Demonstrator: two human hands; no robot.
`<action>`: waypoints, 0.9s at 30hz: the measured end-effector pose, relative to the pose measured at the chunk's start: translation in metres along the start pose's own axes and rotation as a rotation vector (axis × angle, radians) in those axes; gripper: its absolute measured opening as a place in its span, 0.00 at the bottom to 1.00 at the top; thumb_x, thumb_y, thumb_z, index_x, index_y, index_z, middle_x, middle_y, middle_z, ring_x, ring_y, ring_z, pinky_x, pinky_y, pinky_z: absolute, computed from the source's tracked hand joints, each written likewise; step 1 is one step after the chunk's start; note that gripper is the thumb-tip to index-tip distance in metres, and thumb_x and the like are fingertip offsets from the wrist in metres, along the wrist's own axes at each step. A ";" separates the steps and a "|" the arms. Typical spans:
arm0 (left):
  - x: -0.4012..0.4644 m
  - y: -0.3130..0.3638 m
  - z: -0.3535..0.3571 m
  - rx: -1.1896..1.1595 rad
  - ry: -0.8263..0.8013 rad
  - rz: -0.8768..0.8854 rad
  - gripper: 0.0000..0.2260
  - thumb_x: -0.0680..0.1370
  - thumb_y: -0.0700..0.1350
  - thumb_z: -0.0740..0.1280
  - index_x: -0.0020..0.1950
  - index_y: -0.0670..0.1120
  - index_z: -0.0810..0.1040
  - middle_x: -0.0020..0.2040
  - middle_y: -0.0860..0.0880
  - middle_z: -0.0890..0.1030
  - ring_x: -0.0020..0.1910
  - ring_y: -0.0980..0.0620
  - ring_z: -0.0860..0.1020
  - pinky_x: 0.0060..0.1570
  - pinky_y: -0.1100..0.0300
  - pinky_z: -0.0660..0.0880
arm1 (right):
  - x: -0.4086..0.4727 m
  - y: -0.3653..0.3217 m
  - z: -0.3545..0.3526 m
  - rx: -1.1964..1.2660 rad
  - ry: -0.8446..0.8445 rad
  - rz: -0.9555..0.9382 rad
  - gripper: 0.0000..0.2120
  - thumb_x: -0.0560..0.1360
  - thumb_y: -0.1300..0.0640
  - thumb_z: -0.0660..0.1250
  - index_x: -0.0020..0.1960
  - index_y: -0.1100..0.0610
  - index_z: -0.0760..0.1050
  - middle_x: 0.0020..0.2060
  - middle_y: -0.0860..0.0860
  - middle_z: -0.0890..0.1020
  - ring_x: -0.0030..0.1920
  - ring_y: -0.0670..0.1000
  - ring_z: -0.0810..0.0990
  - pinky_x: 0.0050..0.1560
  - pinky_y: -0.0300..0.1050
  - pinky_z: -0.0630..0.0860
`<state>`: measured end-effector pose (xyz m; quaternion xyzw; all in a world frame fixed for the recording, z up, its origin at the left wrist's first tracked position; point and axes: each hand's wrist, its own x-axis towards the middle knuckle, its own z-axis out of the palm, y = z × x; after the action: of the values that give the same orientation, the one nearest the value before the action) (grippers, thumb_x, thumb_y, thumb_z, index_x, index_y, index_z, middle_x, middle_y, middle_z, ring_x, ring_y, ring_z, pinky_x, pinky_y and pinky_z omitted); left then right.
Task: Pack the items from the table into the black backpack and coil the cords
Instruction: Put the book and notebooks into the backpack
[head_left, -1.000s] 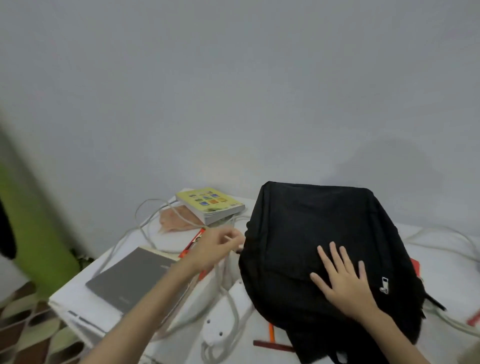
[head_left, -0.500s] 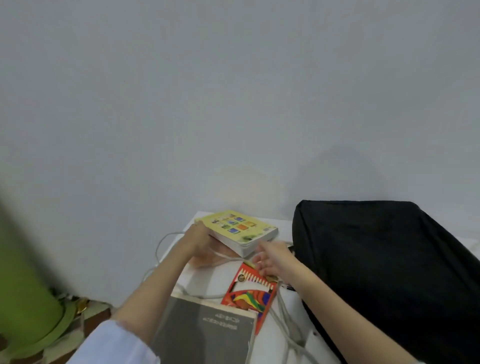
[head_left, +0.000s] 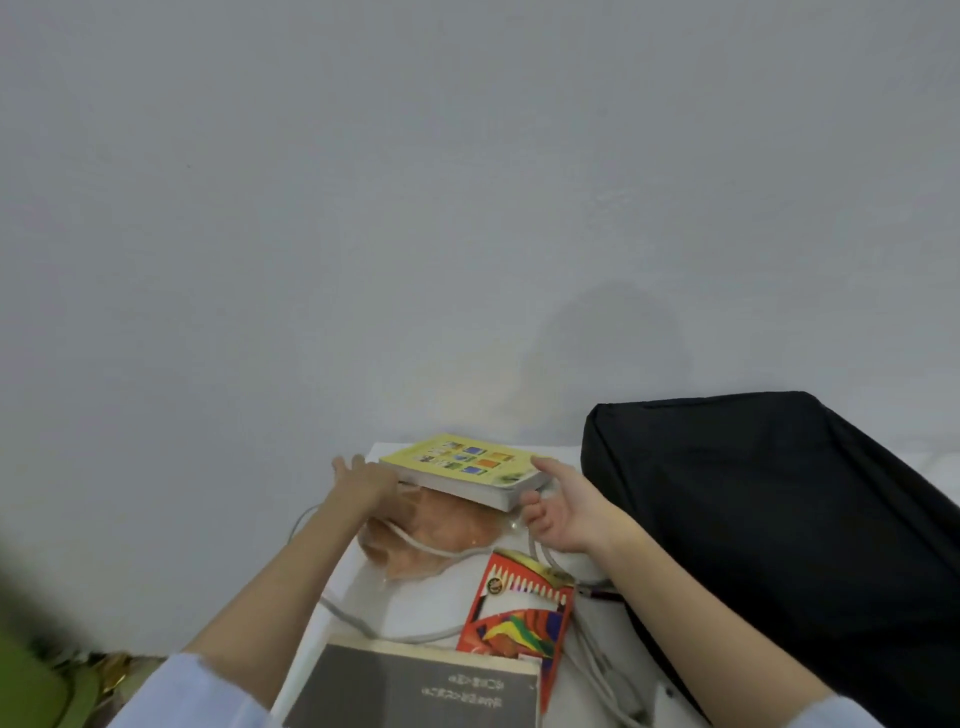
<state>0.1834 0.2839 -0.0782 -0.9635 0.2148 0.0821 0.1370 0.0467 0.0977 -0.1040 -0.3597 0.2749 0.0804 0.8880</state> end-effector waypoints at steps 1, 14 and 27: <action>-0.001 0.000 -0.005 0.045 0.044 0.025 0.22 0.73 0.61 0.64 0.65 0.56 0.71 0.62 0.51 0.74 0.66 0.47 0.64 0.65 0.49 0.53 | 0.000 -0.003 -0.003 0.056 0.005 -0.018 0.14 0.76 0.47 0.62 0.47 0.60 0.71 0.24 0.51 0.69 0.19 0.46 0.65 0.19 0.34 0.58; -0.052 -0.009 -0.047 0.050 1.121 0.500 0.05 0.63 0.41 0.69 0.38 0.45 0.78 0.38 0.46 0.78 0.44 0.43 0.77 0.48 0.54 0.67 | -0.019 0.004 -0.029 -0.164 0.107 -0.073 0.24 0.76 0.51 0.65 0.64 0.67 0.69 0.47 0.60 0.80 0.40 0.56 0.78 0.39 0.45 0.76; -0.115 0.151 -0.052 -1.157 0.772 0.560 0.17 0.69 0.63 0.60 0.41 0.50 0.70 0.40 0.52 0.72 0.44 0.48 0.71 0.41 0.63 0.61 | -0.128 -0.005 -0.056 0.031 -0.035 -0.767 0.39 0.60 0.41 0.76 0.64 0.61 0.72 0.57 0.58 0.81 0.57 0.57 0.80 0.54 0.52 0.78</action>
<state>0.0199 0.1818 -0.0385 -0.7514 0.4072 -0.1299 -0.5027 -0.0832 0.0626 -0.0641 -0.4217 0.1065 -0.2558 0.8634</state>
